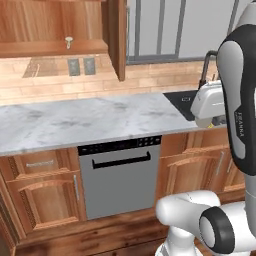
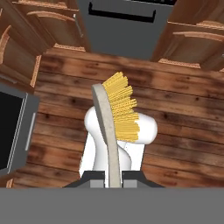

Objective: Pick up the dish brush and dish brush from the sink, and place them back in the cabinet, and close the cabinet doors.

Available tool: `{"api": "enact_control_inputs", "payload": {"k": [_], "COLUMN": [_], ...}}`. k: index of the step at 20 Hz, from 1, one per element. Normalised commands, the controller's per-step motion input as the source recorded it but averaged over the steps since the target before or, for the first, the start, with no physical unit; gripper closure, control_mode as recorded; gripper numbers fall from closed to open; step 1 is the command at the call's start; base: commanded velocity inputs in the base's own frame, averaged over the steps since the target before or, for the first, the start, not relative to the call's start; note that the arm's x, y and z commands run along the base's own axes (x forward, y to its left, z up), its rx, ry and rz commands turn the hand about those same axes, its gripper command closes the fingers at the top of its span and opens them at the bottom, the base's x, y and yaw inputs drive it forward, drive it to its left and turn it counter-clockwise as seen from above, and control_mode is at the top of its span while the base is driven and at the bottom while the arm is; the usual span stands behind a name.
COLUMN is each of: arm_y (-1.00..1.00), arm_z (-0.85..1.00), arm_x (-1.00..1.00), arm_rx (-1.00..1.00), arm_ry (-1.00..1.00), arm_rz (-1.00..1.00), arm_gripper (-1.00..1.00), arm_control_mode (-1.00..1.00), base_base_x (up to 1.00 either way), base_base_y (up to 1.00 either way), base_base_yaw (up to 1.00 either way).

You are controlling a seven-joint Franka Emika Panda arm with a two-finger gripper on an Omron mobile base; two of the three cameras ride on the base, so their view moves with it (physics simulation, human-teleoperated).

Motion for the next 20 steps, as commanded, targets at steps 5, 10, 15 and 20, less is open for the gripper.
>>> {"api": "enact_control_inputs", "payload": {"k": [5,10,15,20], "arm_y": [0.0,0.0,0.0,0.0], "arm_z": [0.0,0.0,0.0,0.0], "arm_x": [0.0,0.0,0.0,0.0], "arm_rx": [0.0,0.0,0.0,0.0], "arm_ry": [0.0,0.0,0.0,0.0], "arm_rz": [0.0,0.0,0.0,0.0], "arm_gripper": [1.0,1.0,1.0,1.0], "arm_control_mode": [1.0,1.0,1.0,1.0], "base_base_x": [0.0,0.0,0.11,0.41], "base_base_y": [0.67,0.57,0.5,0.34], "base_base_yaw": [0.0,0.0,0.0,0.0]}}
